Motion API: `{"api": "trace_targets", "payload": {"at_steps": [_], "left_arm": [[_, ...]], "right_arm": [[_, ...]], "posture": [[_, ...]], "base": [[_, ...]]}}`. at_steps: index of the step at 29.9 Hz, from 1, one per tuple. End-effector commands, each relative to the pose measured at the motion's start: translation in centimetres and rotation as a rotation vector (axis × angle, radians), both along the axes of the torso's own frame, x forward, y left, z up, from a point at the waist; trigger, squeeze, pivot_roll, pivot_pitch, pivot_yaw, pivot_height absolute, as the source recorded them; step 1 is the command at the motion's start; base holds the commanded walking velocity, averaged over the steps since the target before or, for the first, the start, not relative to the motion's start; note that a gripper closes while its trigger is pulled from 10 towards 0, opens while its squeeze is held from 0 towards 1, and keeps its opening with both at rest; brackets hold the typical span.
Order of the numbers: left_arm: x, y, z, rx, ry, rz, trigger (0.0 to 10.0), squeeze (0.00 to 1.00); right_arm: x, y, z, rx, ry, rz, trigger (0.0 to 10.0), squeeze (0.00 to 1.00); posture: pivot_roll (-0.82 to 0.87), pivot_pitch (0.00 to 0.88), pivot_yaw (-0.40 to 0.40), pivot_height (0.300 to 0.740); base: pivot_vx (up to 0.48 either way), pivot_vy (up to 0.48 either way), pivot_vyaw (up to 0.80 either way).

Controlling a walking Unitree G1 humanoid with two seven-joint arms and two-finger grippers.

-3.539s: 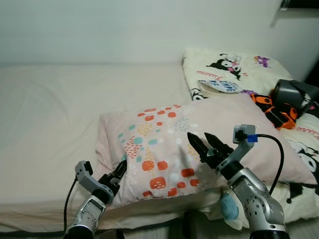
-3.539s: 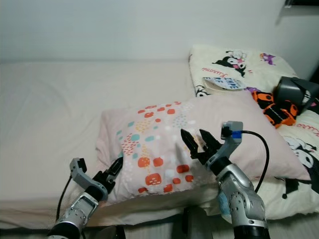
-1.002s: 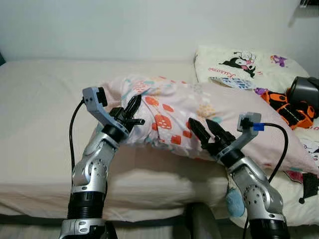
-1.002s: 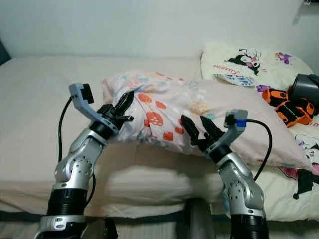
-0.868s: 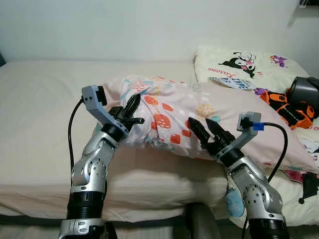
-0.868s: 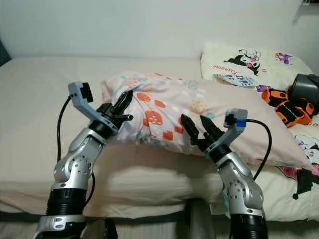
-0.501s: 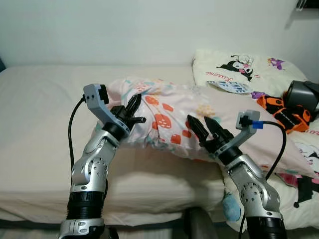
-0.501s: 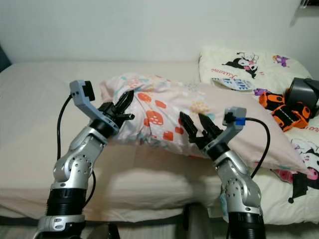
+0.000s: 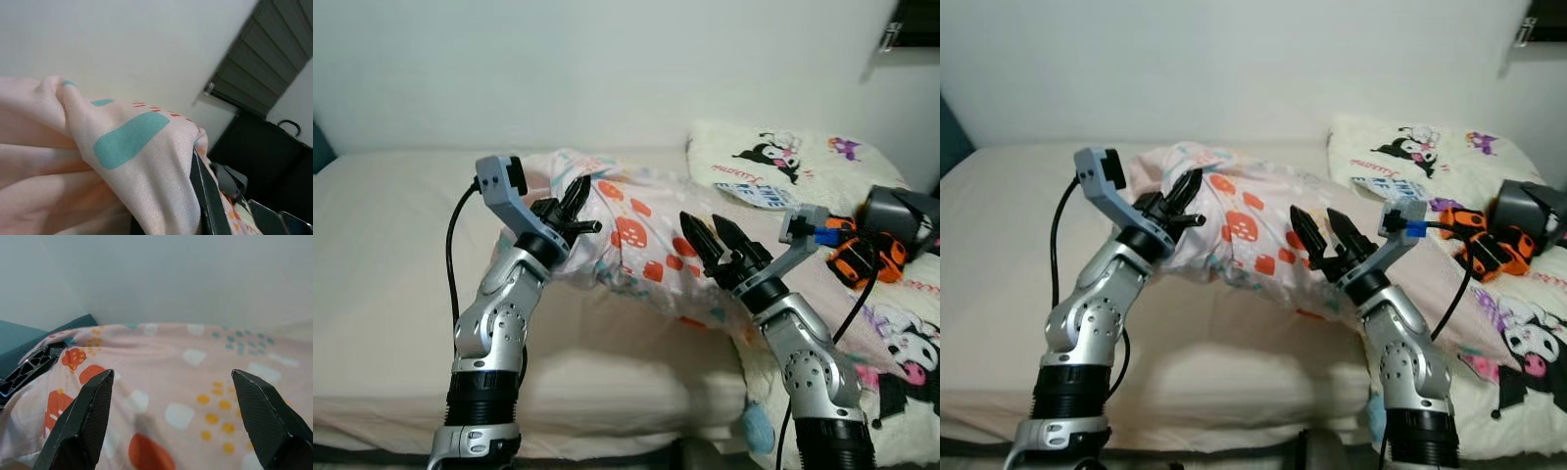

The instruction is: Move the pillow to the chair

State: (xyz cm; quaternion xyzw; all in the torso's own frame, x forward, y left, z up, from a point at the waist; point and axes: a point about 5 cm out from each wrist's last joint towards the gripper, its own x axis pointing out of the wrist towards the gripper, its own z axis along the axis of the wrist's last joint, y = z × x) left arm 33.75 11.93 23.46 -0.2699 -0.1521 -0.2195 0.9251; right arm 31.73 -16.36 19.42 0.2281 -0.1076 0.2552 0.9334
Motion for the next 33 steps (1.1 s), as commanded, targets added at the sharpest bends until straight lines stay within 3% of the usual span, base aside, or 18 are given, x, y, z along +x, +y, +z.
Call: {"api": "trace_targets", "payload": {"at_steps": [1, 11, 24, 30, 33], "left_arm": [[-0.4, 1.4, 3.0, -0.023, -0.135, 0.065, 10.0, 0.00], [-0.5, 1.0, 3.3, 0.021, -0.140, 0.062, 10.0, 0.00], [-0.6, 1.0, 3.8, 0.057, -0.166, 0.107, 10.0, 0.00], [-0.4, 1.4, 4.0, 0.079, -0.164, 0.156, 10.0, 0.00], [0.2, 2.0, 3.0, 0.168, -0.117, 0.283, 10.0, 0.00]], "right_arm": [[-0.1, 0.3, 0.9, 0.008, -0.036, 0.014, 10.0, 0.00], [-0.1, 0.4, 1.1, 0.012, -0.043, 0.022, 10.0, 0.00], [-0.1, 0.7, 0.8, -0.016, -0.032, 0.031, 10.0, 0.00], [0.1, 0.9, 0.5, -0.039, -0.024, 0.028, 10.0, 0.00], [0.0, 1.3, 0.1, -0.124, -0.040, 0.020, 10.0, 0.00]], "posture": [[-0.01, 0.043, 0.011, 0.676], [-0.01, 0.044, 0.009, 0.706], [0.00, 0.036, 0.008, 0.740], [0.00, 0.031, 0.007, 0.740], [0.00, 0.023, 0.006, 0.740]], "base": [[0.000, 0.000, 0.00], [-0.348, 0.000, 0.00], [0.000, 0.000, 0.00], [0.000, 0.000, 0.00], [0.000, 0.000, 0.18]]}}
